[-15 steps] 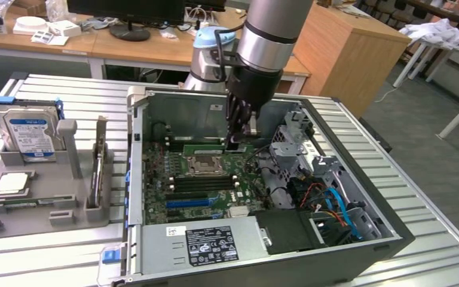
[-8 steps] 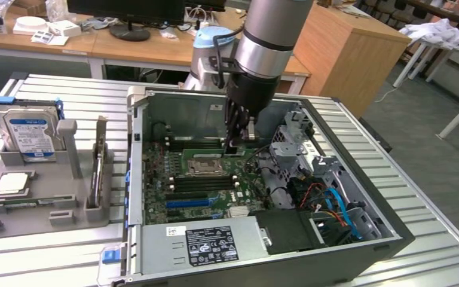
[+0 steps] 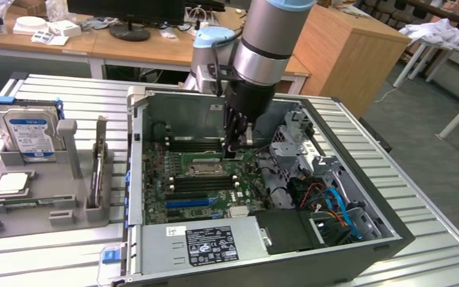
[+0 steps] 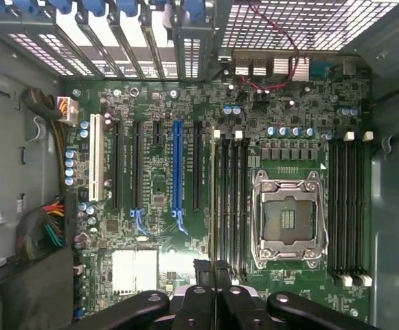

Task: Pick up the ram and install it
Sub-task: 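Insert the ram into the slot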

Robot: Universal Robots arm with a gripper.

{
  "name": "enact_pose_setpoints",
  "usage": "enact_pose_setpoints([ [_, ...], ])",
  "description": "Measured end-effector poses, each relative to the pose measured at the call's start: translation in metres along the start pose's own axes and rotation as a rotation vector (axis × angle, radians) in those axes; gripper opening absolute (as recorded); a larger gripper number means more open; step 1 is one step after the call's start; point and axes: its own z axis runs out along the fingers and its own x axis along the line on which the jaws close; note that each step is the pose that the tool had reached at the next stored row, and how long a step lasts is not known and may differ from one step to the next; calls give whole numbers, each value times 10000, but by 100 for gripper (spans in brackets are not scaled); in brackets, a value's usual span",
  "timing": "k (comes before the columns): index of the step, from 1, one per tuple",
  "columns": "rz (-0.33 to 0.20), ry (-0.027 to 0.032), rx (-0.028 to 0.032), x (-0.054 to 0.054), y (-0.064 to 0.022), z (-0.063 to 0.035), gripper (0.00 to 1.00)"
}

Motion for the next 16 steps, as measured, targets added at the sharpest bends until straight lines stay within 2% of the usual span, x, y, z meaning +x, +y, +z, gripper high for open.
enact_pose_setpoints([
  [16,129,-3,3,5,-4,191,12],
])
